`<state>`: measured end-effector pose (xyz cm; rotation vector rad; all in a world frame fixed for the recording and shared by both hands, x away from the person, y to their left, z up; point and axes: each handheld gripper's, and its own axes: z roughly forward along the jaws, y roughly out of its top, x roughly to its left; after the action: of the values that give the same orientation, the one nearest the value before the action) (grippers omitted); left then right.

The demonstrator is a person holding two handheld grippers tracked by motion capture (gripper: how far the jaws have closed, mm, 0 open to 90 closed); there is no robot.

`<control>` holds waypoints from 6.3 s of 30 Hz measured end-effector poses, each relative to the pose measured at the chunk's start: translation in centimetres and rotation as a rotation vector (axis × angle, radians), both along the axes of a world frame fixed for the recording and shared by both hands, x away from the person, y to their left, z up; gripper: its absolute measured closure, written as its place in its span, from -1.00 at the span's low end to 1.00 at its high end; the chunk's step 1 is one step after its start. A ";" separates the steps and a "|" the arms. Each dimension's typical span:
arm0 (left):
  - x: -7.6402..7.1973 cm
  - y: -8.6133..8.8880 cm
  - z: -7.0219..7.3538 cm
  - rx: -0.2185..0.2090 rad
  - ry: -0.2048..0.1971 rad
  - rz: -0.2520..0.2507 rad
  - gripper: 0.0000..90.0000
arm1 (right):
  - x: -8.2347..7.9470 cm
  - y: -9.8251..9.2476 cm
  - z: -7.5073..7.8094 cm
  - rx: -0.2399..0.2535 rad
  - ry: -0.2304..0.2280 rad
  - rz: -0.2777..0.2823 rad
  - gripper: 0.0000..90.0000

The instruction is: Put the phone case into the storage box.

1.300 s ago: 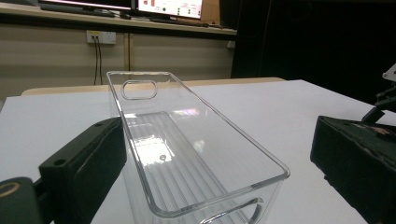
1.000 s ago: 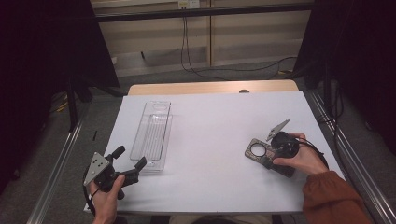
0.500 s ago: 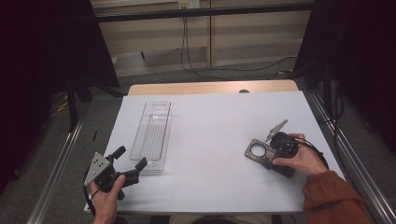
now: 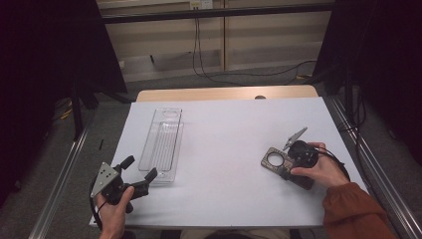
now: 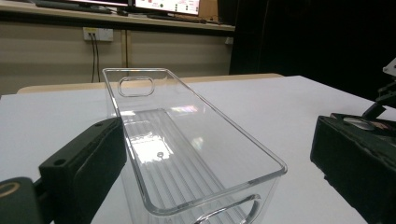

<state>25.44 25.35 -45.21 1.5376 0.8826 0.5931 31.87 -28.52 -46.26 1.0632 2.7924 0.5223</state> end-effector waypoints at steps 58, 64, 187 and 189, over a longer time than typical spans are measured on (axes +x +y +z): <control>-0.1 0.3 0.2 -0.027 0.000 0.022 -0.92 | -1.6 -0.3 3.5 0.469 -0.261 0.004 -0.73; 0.0 0.3 0.2 -0.028 0.001 0.020 -0.93 | -2.0 0.3 3.2 0.513 -0.276 0.009 -0.73; 3.8 -18.9 2.6 -0.087 -0.085 -0.787 -0.97 | -4.6 7.3 2.5 0.872 -0.323 0.343 -0.73; 3.7 -19.1 2.6 -0.089 -0.084 -0.782 -0.98 | -4.7 7.3 2.6 0.875 -0.325 0.351 -0.73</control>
<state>29.12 6.21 -42.64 1.6076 0.1902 0.0444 27.16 -21.19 -43.65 0.4623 2.4447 1.8689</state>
